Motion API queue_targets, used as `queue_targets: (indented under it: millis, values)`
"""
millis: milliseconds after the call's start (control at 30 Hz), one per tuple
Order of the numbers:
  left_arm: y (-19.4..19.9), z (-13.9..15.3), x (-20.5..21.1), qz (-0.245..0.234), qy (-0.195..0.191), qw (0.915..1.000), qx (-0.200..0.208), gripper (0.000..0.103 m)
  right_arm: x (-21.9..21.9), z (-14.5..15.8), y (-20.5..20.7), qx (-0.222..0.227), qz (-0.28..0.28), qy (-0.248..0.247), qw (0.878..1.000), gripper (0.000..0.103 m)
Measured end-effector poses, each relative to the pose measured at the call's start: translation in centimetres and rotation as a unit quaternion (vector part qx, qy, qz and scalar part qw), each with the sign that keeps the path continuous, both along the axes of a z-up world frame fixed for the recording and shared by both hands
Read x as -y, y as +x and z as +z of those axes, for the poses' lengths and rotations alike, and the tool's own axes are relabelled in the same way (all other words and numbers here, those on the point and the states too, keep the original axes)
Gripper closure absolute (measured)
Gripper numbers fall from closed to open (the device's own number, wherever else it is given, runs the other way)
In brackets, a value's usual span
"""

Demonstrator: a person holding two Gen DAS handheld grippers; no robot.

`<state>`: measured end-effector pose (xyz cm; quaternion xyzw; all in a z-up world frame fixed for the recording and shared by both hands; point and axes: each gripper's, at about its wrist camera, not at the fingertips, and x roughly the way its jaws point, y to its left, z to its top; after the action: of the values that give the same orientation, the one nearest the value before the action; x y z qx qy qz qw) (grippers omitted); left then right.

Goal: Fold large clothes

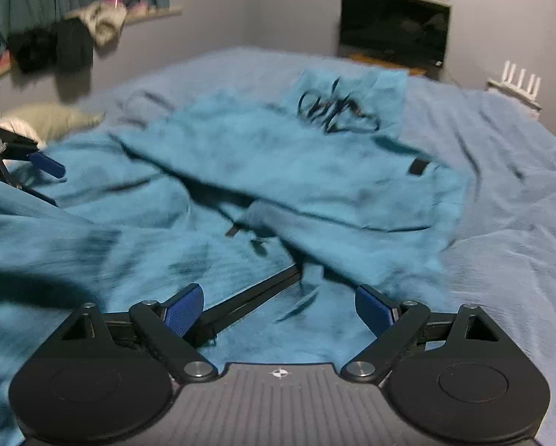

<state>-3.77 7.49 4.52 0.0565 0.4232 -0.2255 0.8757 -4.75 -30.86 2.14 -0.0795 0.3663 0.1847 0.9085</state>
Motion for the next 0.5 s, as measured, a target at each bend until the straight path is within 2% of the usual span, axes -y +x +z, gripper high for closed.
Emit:
queue_targets:
  millis: [100,200,333,500]
  values:
    - [-1.9,2.5,-3.0,0.028,0.010,0.9994,0.018,0.007,1.9,2.0,-1.9,0.006,-0.007,-0.002,1.000,0.012]
    - [-4.3,4.3,-5.2,0.033,0.030,0.9987,0.025,0.007,3.8,3.4,-4.2,-0.003,0.001,-0.017,1.000,0.012]
    - [-8.1,5.1,-7.4,0.003,0.047,0.9987,0.021,0.007,5.4,5.1,-7.6,-0.014,0.028,-0.041,0.999,0.012]
    - [-12.0,4.0,-8.1,-0.049,0.099,0.9939,0.001,0.007,6.4,6.3,-11.5,-0.023,0.075,-0.054,0.995,0.010]
